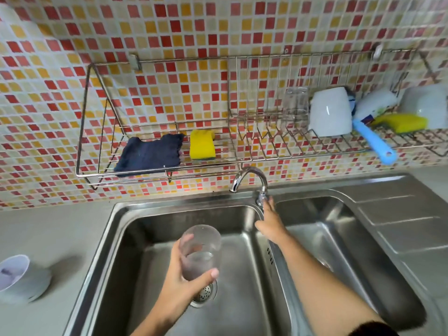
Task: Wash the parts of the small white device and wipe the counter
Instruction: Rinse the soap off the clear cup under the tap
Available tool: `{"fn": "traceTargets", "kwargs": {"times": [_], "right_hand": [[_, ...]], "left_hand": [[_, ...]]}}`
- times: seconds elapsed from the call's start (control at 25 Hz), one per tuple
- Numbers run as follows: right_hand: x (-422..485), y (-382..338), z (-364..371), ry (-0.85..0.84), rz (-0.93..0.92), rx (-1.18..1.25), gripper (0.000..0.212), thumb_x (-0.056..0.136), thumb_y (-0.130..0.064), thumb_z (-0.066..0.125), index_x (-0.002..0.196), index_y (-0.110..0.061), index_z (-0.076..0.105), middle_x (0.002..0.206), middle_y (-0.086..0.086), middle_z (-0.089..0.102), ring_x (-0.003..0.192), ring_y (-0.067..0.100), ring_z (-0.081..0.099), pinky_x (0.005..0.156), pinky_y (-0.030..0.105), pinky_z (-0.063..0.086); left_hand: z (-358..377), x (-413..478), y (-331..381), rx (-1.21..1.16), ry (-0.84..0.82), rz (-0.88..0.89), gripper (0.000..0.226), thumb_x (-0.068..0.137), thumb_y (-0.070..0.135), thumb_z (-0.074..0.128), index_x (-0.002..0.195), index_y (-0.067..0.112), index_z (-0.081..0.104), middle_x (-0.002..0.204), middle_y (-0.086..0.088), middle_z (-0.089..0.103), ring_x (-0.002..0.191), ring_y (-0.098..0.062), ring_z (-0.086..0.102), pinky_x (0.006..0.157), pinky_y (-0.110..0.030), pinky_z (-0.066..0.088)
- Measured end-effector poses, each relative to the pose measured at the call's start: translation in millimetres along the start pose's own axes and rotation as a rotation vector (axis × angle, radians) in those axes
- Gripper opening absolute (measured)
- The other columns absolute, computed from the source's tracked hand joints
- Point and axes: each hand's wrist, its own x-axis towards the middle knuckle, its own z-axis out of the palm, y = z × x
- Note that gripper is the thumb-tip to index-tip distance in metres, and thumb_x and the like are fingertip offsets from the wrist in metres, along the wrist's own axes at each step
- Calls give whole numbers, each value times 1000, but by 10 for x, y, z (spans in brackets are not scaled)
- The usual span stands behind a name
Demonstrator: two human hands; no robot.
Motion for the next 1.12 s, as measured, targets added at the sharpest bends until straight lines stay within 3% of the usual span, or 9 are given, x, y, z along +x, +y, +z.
{"fn": "traceTargets", "kwargs": {"times": [0.24,0.4,0.52,0.64,0.72,0.8,0.92,1.04,1.12], "right_hand": [[46,205,231,-185,-225,-595,92,82,-17,53,147,-10,-10,156,3,-15,143,18,-13,117,37,-3],[118,216,273,-271,-217,-742,83,88,-19,46,147,-11,-11,156,2,-15,143,18,-13,115,39,-6],[-27,318,271,-180,-211,-769,75,93,-28,40,148,-10,-8,156,3,-12,144,19,-10,115,38,-6],[-391,551,333,24,-157,-757,65,91,-37,33,145,-2,23,153,10,14,142,26,19,114,41,7],[-609,752,433,-16,-86,-713,65,90,-43,22,127,1,54,138,14,46,125,30,49,105,42,19],[-744,952,521,-27,4,-653,76,93,-49,9,122,2,58,130,16,55,117,32,56,101,43,26],[-893,1020,559,39,83,-579,84,80,-57,20,138,1,38,147,14,34,131,32,41,105,48,33],[-956,1074,618,18,101,-530,91,75,-64,7,148,-12,-5,156,4,-11,145,26,2,114,45,7],[-958,1092,643,89,82,-514,87,81,-65,18,148,-15,-7,155,1,-14,145,25,-1,114,45,2]], "left_hand": [[-83,4,-93,-21,76,-59,83,47,35,86,119,42,44,119,1,57,111,-19,59,93,-49,51],[-101,53,-99,45,96,-51,83,50,41,83,122,39,41,121,4,56,112,-5,56,93,-39,51],[-49,124,-101,107,122,-62,71,62,30,84,120,27,44,120,4,52,103,3,59,83,-22,52],[43,369,-161,194,127,-74,73,64,28,85,122,30,41,123,0,45,110,-6,56,89,-26,51],[158,562,-229,317,107,-49,88,54,46,82,129,40,35,121,6,43,120,-15,44,100,-36,43],[327,744,-222,414,74,-47,91,53,48,79,132,36,36,115,10,44,117,-14,39,101,-35,37],[542,1048,-273,392,57,-62,81,49,35,81,120,28,43,116,6,57,109,-15,55,95,-43,48],[647,1241,-368,281,48,-79,80,48,10,85,114,23,41,109,2,62,95,-12,65,86,-36,55],[681,1322,-385,275,32,-65,82,51,0,85,119,18,43,107,2,63,89,-10,66,79,-27,55]]}}
